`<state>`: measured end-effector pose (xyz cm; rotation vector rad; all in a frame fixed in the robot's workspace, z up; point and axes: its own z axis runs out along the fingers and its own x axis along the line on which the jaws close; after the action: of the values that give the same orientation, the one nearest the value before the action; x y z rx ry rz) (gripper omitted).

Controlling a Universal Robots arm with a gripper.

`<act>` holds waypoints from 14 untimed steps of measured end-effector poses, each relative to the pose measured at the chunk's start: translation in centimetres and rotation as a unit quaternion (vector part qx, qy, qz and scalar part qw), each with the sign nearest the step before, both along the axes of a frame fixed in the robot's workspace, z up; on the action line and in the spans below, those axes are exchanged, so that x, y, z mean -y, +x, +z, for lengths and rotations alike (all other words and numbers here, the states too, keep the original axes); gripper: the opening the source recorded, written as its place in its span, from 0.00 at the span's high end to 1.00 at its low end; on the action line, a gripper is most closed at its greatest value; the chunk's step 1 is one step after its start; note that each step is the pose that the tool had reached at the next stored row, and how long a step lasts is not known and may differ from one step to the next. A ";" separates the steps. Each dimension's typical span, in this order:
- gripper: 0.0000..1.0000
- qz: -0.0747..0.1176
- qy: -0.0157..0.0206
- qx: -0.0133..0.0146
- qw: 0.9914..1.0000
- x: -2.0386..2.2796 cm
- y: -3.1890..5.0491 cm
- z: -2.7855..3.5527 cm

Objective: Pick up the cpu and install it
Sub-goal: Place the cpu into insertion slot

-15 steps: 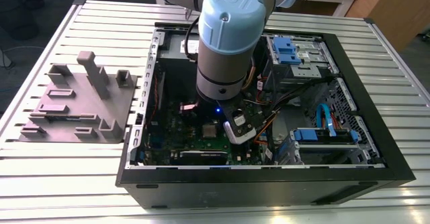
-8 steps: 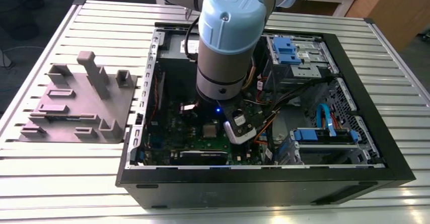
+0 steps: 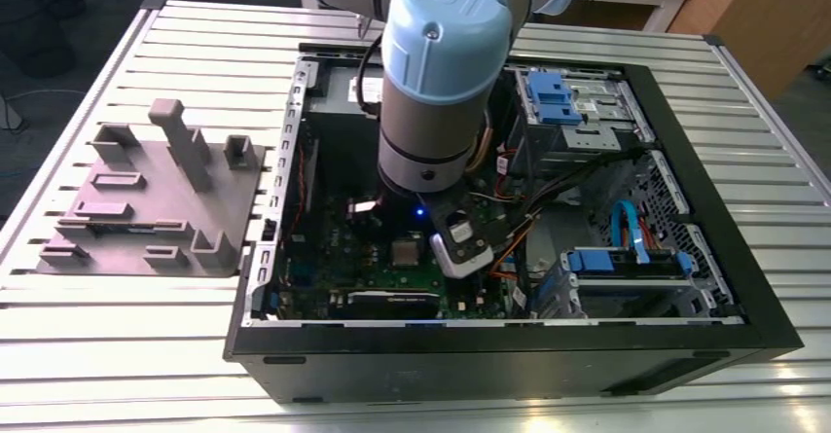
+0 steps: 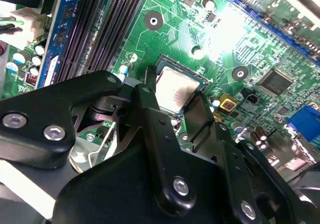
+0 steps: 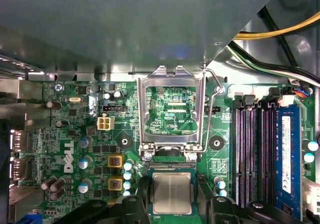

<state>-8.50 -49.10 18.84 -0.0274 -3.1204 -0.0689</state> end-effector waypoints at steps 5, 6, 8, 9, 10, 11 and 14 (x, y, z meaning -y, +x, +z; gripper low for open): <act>0.53 -0.005 0.001 0.000 1.000 -0.01 -0.07 0.01; 0.53 -0.005 0.001 0.000 1.000 -0.01 -0.07 0.04; 0.53 -0.006 0.001 -0.001 1.000 -0.02 -0.08 0.18; 0.53 -0.005 0.001 -0.001 1.000 -0.01 -0.08 0.30; 0.53 -0.005 0.000 -0.002 1.000 -0.01 -0.06 0.38; 0.53 -0.005 0.000 -0.002 1.000 -0.01 -0.06 0.45; 0.53 -0.005 0.001 -0.002 1.000 -0.01 -0.05 0.46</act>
<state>-8.55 -49.09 19.29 -0.0442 -3.1160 -0.0712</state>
